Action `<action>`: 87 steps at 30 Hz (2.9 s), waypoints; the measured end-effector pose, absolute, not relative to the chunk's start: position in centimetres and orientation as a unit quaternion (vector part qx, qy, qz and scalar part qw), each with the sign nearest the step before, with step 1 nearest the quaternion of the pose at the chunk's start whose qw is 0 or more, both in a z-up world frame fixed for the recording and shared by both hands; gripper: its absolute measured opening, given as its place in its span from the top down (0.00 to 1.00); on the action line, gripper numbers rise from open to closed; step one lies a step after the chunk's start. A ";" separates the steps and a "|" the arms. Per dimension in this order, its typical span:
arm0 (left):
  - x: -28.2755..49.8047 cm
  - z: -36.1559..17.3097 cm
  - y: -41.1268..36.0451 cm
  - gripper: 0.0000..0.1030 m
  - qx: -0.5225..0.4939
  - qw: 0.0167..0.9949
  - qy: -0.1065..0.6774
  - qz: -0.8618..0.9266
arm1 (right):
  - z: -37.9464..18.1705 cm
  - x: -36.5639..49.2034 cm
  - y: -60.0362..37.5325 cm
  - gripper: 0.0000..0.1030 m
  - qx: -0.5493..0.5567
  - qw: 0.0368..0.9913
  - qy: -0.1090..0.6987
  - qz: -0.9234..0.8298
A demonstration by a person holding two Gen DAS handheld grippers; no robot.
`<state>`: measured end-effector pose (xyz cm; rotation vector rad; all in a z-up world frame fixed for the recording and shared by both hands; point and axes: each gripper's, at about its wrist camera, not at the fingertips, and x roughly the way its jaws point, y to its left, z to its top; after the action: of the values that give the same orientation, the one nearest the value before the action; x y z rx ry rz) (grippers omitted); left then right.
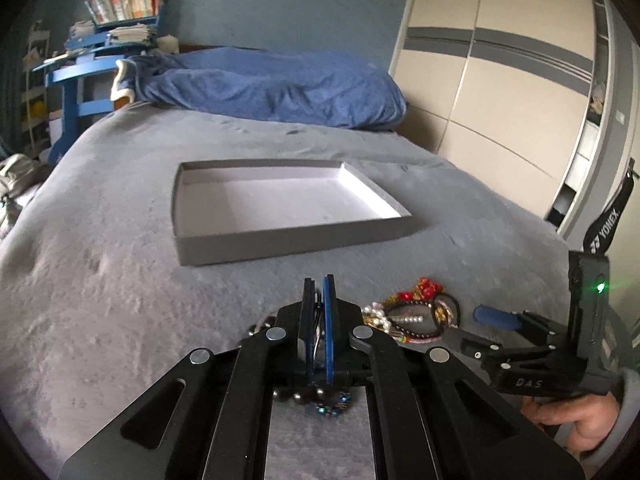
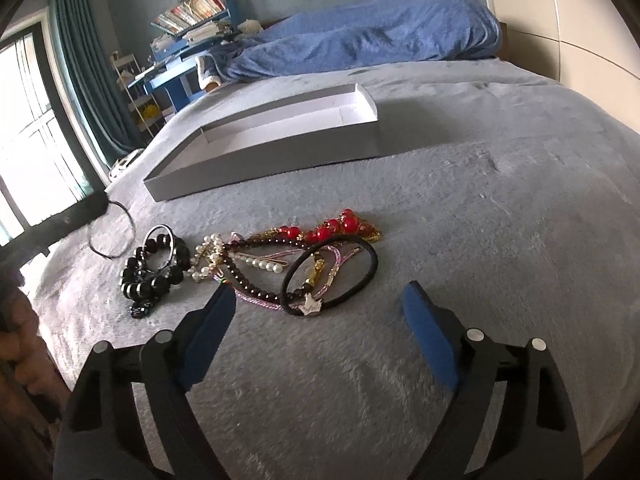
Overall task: Organize jewelry
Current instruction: 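Close the right gripper on the black hair tie while the left gripper holds the hoops, then carry the hoops and hair tie in both grippers over the grey tray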
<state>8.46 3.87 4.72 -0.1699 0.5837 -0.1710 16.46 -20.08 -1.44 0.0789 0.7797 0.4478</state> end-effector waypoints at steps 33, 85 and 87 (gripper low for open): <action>7.6 5.2 7.8 0.95 -0.119 0.953 0.276 -0.041 | -1.4 19.4 -20.8 0.67 0.031 0.892 0.385 0.234; 11.0 6.9 3.4 0.95 -0.078 0.951 0.284 -0.089 | -0.6 23.1 -28.7 0.93 0.282 0.831 0.397 0.269; 11.5 7.0 3.6 0.95 -0.080 0.951 0.286 -0.090 | -0.1 23.3 -28.4 0.93 0.276 0.835 0.392 0.271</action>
<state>11.50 3.56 6.99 -0.1632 0.5809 -0.1820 23.30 -28.38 -0.13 0.5847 0.8310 0.5734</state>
